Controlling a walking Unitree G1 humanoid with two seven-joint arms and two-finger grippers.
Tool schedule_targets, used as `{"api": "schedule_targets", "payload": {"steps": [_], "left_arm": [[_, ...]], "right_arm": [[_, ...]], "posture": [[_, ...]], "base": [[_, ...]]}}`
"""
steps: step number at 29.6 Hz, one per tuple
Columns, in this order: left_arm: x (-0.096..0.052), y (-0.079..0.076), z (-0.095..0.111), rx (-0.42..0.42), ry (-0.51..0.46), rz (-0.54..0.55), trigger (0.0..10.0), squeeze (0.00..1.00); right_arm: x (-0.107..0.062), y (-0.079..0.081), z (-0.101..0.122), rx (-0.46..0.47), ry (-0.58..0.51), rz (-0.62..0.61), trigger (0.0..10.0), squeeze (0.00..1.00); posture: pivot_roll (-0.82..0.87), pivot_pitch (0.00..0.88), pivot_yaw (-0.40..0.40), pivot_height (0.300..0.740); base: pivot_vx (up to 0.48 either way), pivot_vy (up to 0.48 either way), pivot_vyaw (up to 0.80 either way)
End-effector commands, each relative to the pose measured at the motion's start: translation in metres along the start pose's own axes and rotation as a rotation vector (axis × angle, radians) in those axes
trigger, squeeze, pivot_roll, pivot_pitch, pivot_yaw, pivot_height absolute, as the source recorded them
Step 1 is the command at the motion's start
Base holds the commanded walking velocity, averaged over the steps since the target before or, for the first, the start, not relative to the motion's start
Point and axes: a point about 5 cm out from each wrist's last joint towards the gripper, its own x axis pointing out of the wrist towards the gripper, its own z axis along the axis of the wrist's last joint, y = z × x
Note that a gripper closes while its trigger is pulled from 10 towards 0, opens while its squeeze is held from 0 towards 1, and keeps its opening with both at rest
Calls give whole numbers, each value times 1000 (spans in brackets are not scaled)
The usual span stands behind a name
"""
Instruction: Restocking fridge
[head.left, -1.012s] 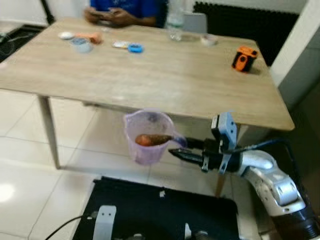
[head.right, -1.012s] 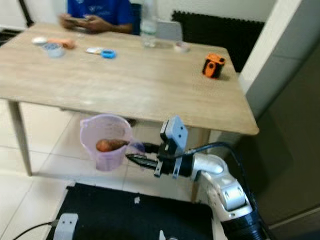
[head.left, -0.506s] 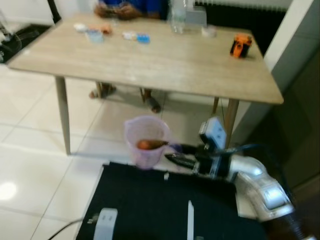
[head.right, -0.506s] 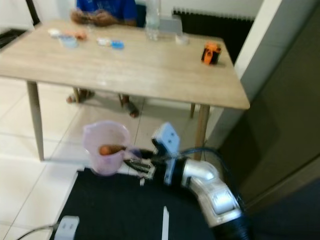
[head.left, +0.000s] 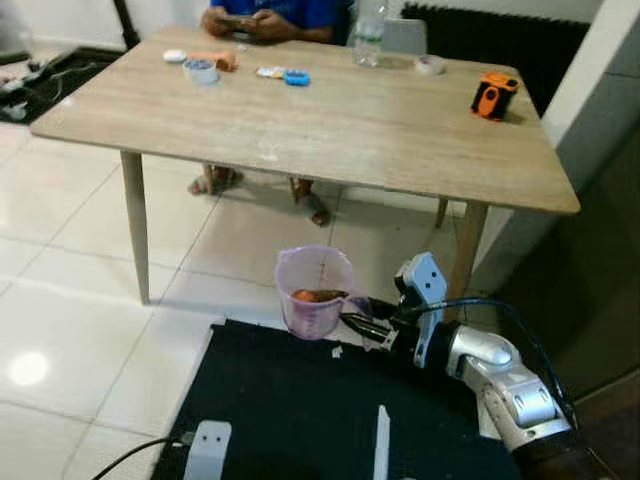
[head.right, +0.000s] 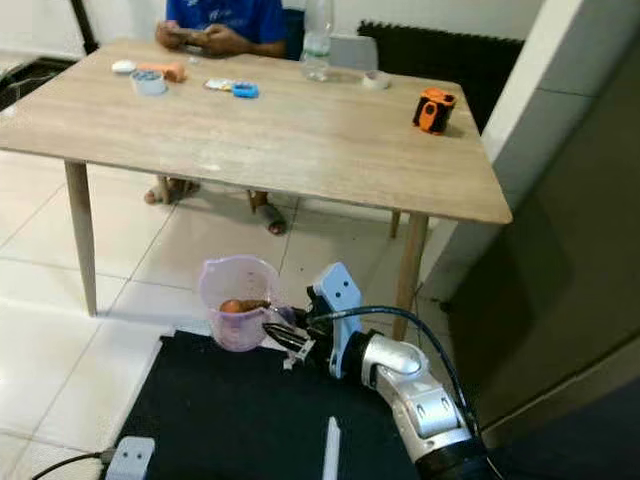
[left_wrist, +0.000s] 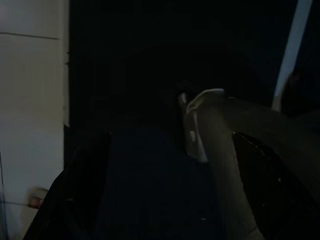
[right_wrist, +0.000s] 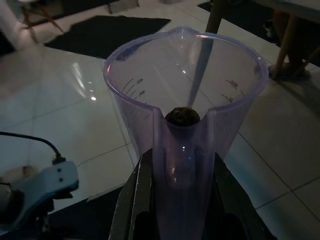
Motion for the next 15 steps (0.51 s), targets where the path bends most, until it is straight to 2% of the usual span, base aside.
{"api": "schedule_targets", "payload": {"steps": [1,6,11,15], "left_arm": [[-1,-9,-15,4,55,-38,10000,0],[-1,-9,-14,3,53,-40,10000,0],[-1,-9,-12,4,43,-39,10000,0],[-1,-8,-11,-6,36,-28,10000,0]], "right_arm": [[-5,-3,5,-8,-39,-5,10000,0],[-4,3,10,17,-82,39,10000,0],[-3,10,11,11,-77,89,10000,0],[-4,12,10,12,-75,101,10000,0]], "posture": [[-7,65,-40,740],[-8,65,-40,740],[-8,65,-40,740],[-8,67,-39,740]], "base": [[0,-480,0],[0,-480,0],[0,-468,-760],[0,-211,-763]]}}
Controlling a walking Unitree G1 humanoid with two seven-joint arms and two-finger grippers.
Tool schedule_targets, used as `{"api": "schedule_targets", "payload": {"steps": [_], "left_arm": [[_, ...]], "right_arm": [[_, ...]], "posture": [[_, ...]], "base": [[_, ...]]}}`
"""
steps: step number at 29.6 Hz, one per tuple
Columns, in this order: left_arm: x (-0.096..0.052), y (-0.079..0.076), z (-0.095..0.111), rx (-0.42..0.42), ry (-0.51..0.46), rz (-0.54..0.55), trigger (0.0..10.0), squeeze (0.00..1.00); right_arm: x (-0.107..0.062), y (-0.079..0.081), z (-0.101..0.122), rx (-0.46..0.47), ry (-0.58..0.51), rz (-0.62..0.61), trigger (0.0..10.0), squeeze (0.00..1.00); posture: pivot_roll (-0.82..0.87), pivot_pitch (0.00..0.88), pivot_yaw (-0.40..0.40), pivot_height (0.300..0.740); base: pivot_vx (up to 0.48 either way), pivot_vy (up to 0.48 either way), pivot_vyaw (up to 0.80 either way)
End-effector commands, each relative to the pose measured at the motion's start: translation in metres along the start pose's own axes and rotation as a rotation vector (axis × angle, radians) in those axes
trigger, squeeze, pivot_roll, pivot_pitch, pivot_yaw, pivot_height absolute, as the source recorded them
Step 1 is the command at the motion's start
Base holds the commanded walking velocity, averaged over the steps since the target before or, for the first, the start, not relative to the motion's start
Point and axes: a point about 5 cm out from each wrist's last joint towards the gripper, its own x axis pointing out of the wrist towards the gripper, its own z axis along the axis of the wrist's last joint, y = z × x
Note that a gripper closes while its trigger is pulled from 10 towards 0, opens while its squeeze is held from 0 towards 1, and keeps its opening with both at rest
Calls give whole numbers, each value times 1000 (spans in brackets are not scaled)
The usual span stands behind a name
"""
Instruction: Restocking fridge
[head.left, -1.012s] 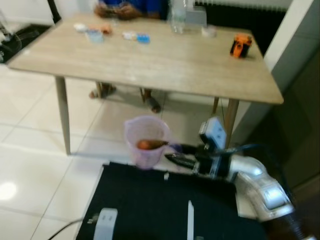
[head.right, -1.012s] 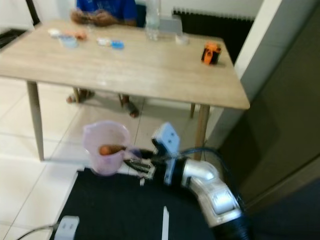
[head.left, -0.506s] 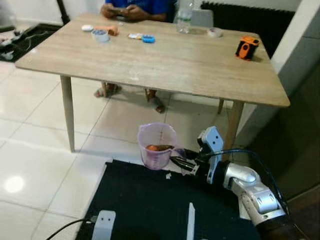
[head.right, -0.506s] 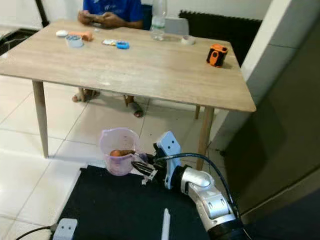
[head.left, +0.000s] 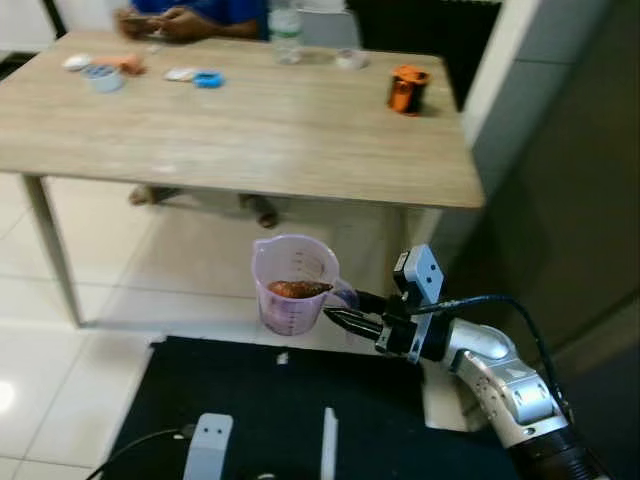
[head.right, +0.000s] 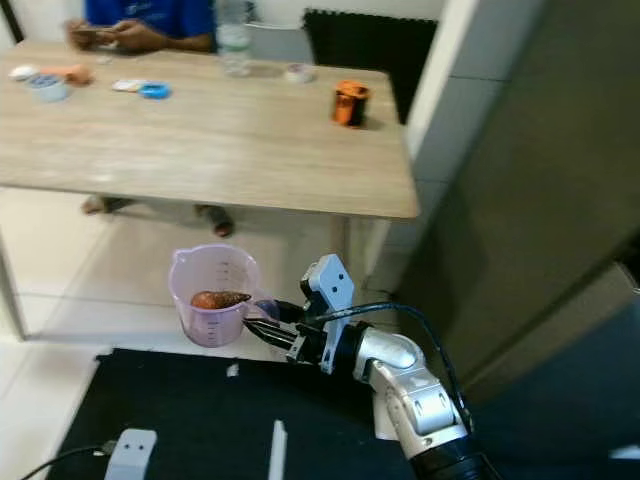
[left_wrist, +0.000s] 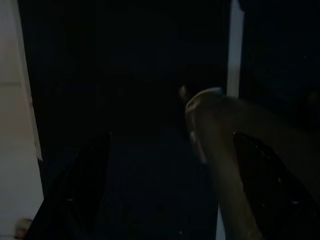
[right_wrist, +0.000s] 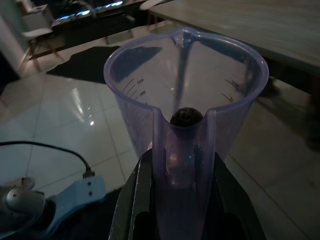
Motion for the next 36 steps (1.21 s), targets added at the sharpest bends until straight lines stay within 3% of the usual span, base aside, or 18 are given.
{"api": "schedule_targets", "payload": {"steps": [1,21,23,36], "left_arm": [[-1,-11,-15,-10,55,-38,10000,0],[-1,-9,-11,13,42,-42,10000,0],[-1,-9,-11,14,41,-47,10000,0],[-1,-9,-10,16,41,-51,10000,0]], "right_arm": [[-6,-1,-1,4,5,-7,10000,0],[-11,15,2,-4,22,130,10000,0],[-10,15,3,28,8,134,10000,0],[-13,23,6,22,-7,218,10000,0]], "posture": [[-8,67,-39,740],[-10,62,-38,740],[-10,61,-38,740],[-8,64,-37,740]], "base": [[0,0,-763],[0,0,-768],[0,0,-788],[0,-345,0]]}}
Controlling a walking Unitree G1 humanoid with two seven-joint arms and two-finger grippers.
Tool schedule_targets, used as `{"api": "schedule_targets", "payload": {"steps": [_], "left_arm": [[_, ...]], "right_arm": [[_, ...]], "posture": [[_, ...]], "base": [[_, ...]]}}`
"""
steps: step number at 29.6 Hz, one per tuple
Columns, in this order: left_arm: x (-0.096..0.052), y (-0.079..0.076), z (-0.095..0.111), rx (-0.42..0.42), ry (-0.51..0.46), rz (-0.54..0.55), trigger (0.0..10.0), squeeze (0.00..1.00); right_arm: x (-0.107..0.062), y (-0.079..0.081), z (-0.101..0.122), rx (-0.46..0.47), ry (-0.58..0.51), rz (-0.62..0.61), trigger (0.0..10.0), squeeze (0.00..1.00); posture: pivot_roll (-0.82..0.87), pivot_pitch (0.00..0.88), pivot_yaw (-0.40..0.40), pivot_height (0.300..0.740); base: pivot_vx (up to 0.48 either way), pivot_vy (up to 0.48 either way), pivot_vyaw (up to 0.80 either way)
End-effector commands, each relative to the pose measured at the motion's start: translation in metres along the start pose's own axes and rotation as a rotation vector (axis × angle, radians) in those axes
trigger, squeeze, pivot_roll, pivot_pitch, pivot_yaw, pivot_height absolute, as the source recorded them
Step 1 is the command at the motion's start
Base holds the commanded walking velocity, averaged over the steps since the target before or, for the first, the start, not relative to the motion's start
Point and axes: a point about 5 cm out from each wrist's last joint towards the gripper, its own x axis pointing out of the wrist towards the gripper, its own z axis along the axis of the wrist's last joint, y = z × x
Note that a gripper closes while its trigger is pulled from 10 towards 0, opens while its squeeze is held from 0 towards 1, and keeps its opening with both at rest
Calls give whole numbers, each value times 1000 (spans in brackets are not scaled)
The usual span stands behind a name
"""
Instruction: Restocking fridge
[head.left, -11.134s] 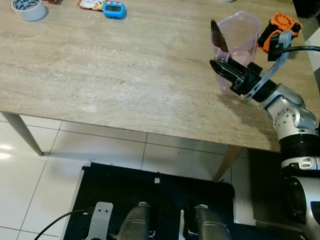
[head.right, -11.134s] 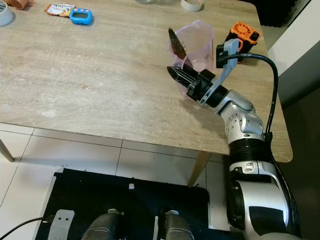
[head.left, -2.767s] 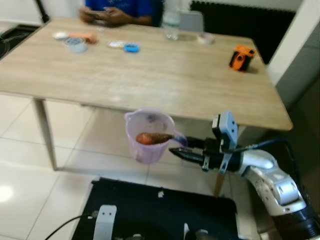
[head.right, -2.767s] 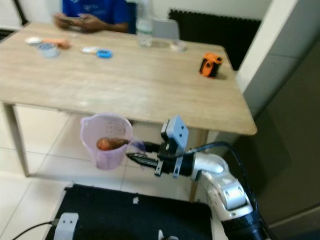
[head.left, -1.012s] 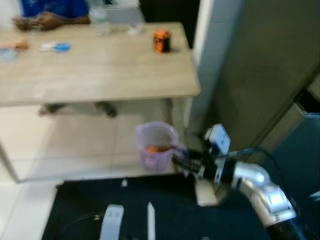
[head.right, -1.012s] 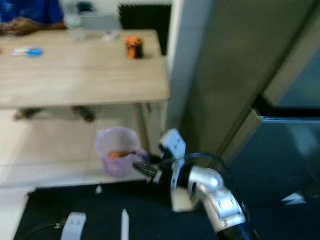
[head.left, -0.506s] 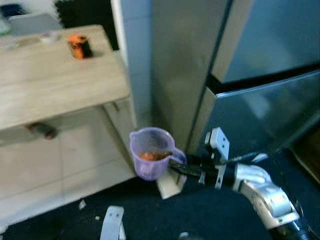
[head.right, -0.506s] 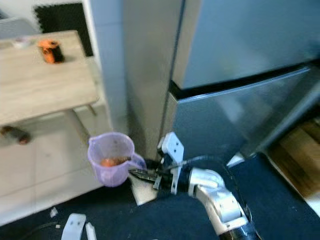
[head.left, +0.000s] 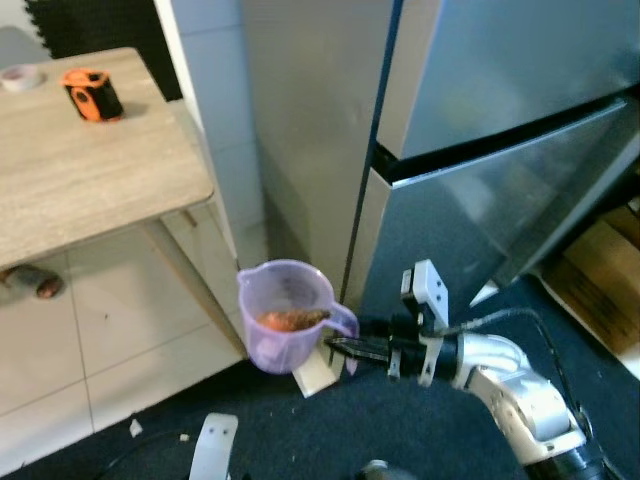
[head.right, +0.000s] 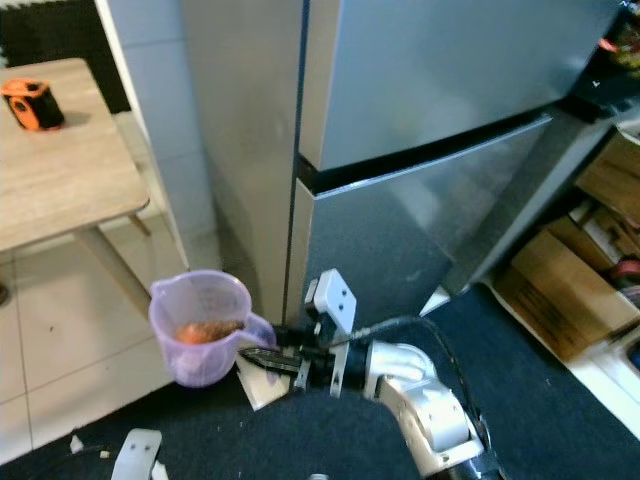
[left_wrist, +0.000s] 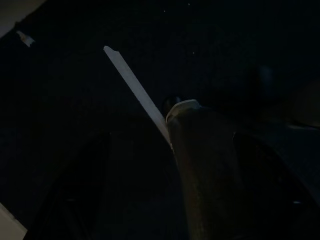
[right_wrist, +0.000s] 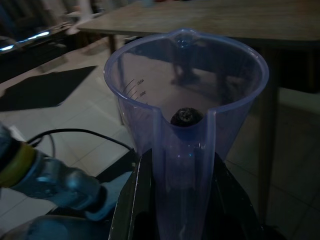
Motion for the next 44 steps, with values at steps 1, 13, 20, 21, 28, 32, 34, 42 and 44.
{"api": "schedule_targets", "payload": {"steps": [1,13,20,21,28,32,34,42,44], "left_arm": [[-2,-3,-12,3,44,-14,10000,0],[-2,-3,-11,-22,36,-6,10000,0],[-1,-1,-9,-23,25,7,10000,0],[-1,-1,-9,-23,25,7,10000,0],[-2,29,30,-210,-158,132,10000,0],[-4,45,47,-290,-241,172,10000,0],[-8,59,62,-332,-305,197,10000,0],[-27,96,125,-410,-588,172,10000,0],[-27,96,125,-411,-589,172,10000,0]], "right_arm": [[-6,2,3,5,-11,14,10000,0],[-13,10,5,7,28,127,10000,0],[-14,13,6,10,37,159,10000,0],[-14,13,6,10,37,159,10000,0],[-22,16,7,25,69,203,10000,0],[-31,17,5,30,94,221,10000,0],[-40,17,3,28,119,226,10000,0],[-66,16,0,9,190,216,10000,0],[-66,16,0,10,191,216,10000,0]], "posture": [[-8,64,-37,740],[-8,65,-39,740],[-8,66,-40,740],[-8,66,-40,740],[-9,69,-38,740],[-5,72,-38,740],[-5,72,-38,740],[-3,86,-37,740],[-3,86,-37,740]], "base": [[0,-458,0],[0,-194,0],[0,0,0],[0,0,0],[0,0,0],[0,0,0],[0,0,0],[0,0,0],[0,0,0]]}}
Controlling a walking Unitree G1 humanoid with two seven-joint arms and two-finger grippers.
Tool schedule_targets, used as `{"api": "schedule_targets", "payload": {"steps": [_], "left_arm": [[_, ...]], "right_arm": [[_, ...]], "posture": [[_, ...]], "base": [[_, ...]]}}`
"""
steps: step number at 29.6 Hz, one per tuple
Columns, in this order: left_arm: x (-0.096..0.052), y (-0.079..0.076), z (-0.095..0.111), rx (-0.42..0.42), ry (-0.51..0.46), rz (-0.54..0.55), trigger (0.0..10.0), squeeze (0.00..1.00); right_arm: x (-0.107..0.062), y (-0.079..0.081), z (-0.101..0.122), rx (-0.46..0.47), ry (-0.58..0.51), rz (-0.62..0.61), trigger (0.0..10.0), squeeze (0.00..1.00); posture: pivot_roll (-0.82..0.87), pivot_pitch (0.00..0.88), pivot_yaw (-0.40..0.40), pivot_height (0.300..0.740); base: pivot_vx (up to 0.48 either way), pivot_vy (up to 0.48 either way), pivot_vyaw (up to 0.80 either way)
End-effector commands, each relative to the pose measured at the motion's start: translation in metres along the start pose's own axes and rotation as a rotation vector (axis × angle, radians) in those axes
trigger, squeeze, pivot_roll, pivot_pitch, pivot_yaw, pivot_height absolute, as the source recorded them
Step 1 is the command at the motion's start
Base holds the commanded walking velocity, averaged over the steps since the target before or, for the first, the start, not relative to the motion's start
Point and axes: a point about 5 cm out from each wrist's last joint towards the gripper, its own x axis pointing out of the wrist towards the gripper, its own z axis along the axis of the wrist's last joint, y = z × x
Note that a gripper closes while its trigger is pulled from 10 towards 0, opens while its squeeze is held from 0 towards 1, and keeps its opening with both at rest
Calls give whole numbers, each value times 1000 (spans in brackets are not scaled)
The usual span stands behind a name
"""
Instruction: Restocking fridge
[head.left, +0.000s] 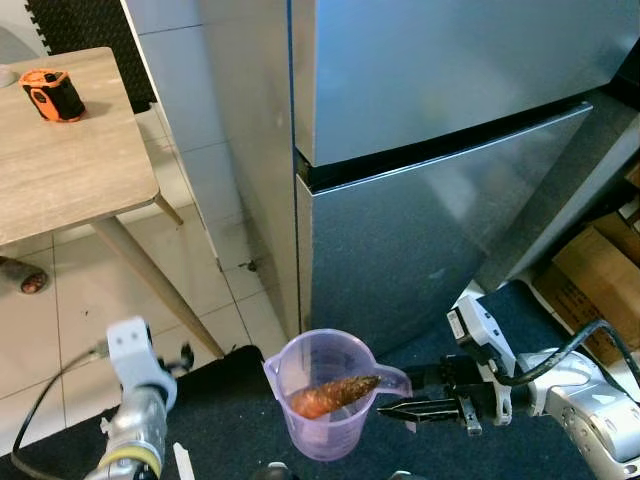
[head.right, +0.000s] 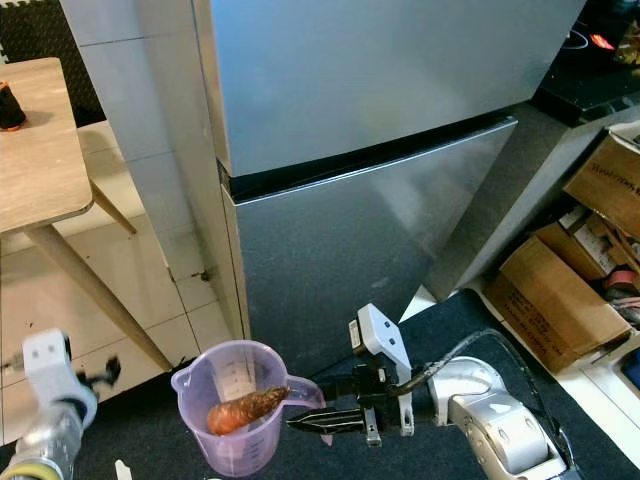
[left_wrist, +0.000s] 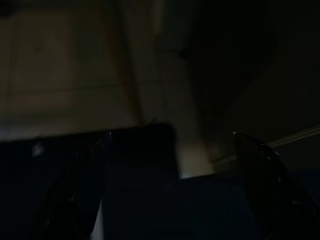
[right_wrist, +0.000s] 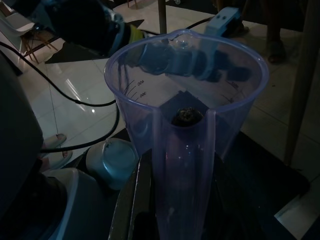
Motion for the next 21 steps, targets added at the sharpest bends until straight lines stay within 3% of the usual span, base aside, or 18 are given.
{"api": "schedule_targets", "payload": {"steps": [1,5,7,8,9,10,11,12,13,17,18,19,20,21], "left_arm": [[-5,7,-11,-9,35,17,10000,0],[-5,7,-11,-14,33,18,10000,0],[-2,5,-1,-27,-1,-8,10000,0],[11,-25,38,73,-112,-274,10000,0],[11,-25,38,73,-112,-274,10000,0],[16,-47,68,174,-190,-471,10000,0],[16,-47,68,174,-190,-471,10000,0],[17,-70,99,268,-270,-643,10000,129],[14,-86,120,326,-320,-768,10000,914],[13,-92,129,340,-345,-814,10000,914],[9,-105,142,350,-375,-909,10000,1000],[5,-114,148,362,-392,-980,10000,1000],[5,-114,148,362,-392,-980,10000,1000],[0,-123,152,380,-396,-1067,10000,1000]], "right_arm": [[-3,2,4,-26,-4,7,10000,0],[-3,2,4,-24,-4,9,10000,0],[-5,2,4,-26,-7,0,10000,0],[-15,2,5,-31,-29,-37,10000,0],[-15,2,5,-31,-29,-37,10000,0],[-22,2,6,-36,-43,-61,10000,0],[-22,2,6,-36,-43,-61,10000,0],[-26,3,6,-36,-49,-69,10000,0],[-27,4,6,-37,-52,-69,10000,0],[-27,5,5,-36,-52,-64,10000,0],[-27,5,5,-36,-51,-61,10000,0],[-27,5,5,-37,-51,-60,10000,0],[-27,5,5,-37,-51,-60,10000,0],[-28,6,5,-36,-49,-60,10000,0]], "posture": [[-3,86,-37,740],[-3,86,-37,740],[-2,88,-36,740],[13,109,-28,740],[13,109,-28,740],[16,112,-27,740],[16,112,-27,740],[16,112,-26,740],[16,112,-26,740],[15,108,-26,740],[15,106,-25,740],[15,106,-25,740],[15,106,-25,740],[13,104,-21,740]], "base": [[0,0,0],[0,0,0],[0,0,0],[0,0,0],[0,0,0],[0,0,0],[0,0,0],[0,0,0],[0,0,0],[0,0,0],[0,0,0],[0,0,0],[0,0,0],[0,0,0]]}}
